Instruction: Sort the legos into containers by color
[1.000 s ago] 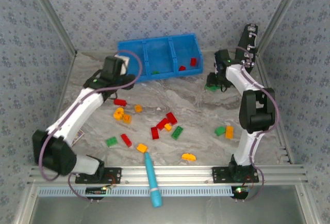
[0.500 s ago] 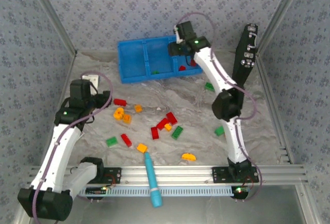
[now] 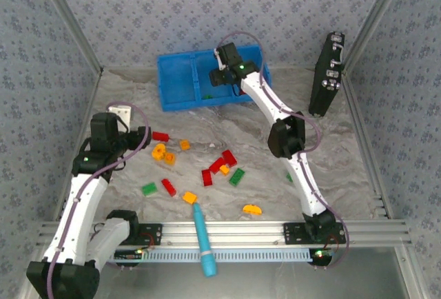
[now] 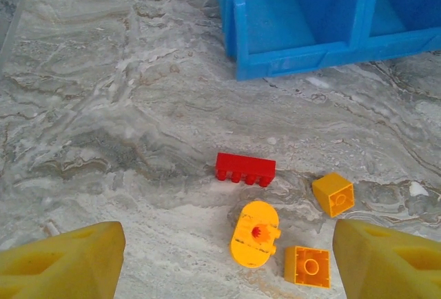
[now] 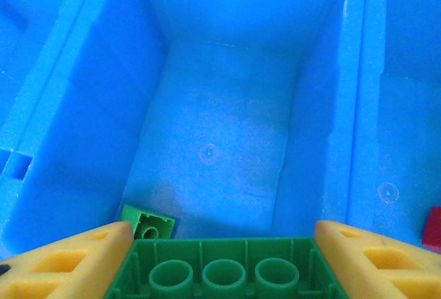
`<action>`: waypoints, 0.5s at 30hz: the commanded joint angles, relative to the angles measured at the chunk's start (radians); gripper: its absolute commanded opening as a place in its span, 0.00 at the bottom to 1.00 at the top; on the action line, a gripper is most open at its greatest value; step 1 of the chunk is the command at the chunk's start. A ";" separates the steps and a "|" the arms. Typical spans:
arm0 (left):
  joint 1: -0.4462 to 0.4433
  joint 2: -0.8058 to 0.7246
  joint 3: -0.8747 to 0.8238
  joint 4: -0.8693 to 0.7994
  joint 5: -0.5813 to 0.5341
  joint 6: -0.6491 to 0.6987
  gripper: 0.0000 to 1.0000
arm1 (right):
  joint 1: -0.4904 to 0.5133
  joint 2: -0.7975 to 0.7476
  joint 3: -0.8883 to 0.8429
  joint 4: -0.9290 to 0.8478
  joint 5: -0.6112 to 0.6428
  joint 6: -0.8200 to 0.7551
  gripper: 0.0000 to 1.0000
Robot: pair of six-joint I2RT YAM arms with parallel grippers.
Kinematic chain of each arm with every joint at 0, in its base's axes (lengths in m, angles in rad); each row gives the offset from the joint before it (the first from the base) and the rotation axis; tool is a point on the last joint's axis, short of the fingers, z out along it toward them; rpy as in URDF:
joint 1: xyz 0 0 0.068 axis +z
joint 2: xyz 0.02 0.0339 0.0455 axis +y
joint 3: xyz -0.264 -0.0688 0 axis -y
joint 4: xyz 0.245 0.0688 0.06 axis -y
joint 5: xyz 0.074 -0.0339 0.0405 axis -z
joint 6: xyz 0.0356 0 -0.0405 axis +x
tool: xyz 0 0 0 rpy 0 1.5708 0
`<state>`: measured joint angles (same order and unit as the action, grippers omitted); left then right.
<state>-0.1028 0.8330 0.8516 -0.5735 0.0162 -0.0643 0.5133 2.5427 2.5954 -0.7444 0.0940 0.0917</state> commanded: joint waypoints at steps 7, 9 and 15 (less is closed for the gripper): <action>0.005 -0.015 -0.003 0.020 0.048 -0.011 0.80 | 0.029 0.072 0.011 0.058 0.042 0.001 0.59; 0.005 -0.017 -0.004 0.019 0.050 -0.011 0.80 | 0.030 0.074 0.011 0.068 0.050 0.004 0.63; 0.005 -0.017 -0.006 0.019 0.044 -0.011 0.80 | 0.024 0.072 0.020 0.084 0.049 -0.002 0.70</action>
<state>-0.1028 0.8318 0.8516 -0.5728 0.0410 -0.0715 0.5415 2.5999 2.5954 -0.6697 0.1246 0.0887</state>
